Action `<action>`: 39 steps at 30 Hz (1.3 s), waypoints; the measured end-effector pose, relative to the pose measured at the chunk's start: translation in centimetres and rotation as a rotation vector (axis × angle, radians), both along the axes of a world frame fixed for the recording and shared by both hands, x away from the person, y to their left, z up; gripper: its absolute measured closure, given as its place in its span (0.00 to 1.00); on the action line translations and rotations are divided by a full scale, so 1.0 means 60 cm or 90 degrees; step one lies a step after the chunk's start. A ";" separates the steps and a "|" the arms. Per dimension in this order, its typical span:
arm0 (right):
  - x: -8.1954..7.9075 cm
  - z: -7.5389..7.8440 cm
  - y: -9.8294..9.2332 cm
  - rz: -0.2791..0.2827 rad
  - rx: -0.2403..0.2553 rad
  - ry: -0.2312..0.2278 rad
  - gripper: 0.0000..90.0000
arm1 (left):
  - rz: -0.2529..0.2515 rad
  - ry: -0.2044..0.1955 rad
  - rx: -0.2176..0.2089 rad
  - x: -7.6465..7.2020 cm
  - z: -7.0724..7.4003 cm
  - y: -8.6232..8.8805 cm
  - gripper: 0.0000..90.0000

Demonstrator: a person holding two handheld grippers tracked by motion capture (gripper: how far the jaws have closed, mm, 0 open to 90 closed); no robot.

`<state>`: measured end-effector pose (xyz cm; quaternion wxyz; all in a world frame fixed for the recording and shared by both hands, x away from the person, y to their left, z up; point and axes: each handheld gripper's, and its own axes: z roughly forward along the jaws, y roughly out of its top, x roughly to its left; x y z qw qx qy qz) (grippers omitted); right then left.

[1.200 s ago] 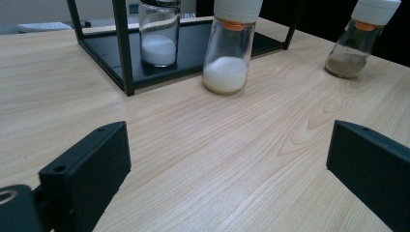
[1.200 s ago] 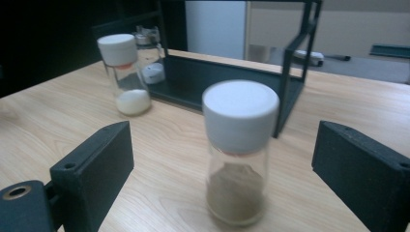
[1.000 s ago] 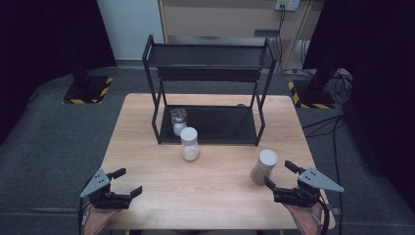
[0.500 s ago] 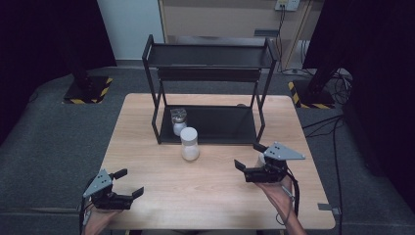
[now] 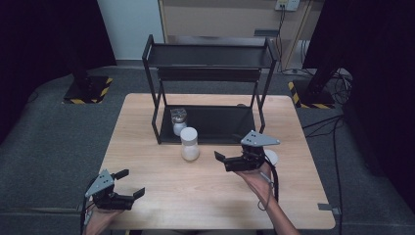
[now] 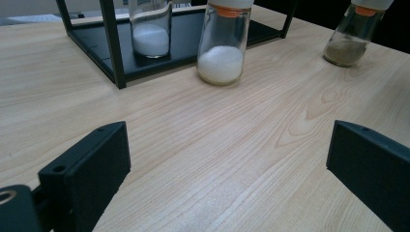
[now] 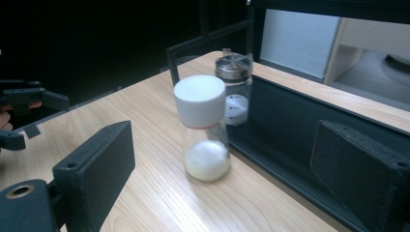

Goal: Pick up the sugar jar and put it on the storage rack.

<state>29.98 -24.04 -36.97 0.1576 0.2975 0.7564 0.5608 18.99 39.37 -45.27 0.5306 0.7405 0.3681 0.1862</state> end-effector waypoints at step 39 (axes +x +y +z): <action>0.141 -0.049 0.191 0.049 -0.066 0.034 0.23 | -0.005 0.002 -0.004 0.002 -0.002 0.003 0.01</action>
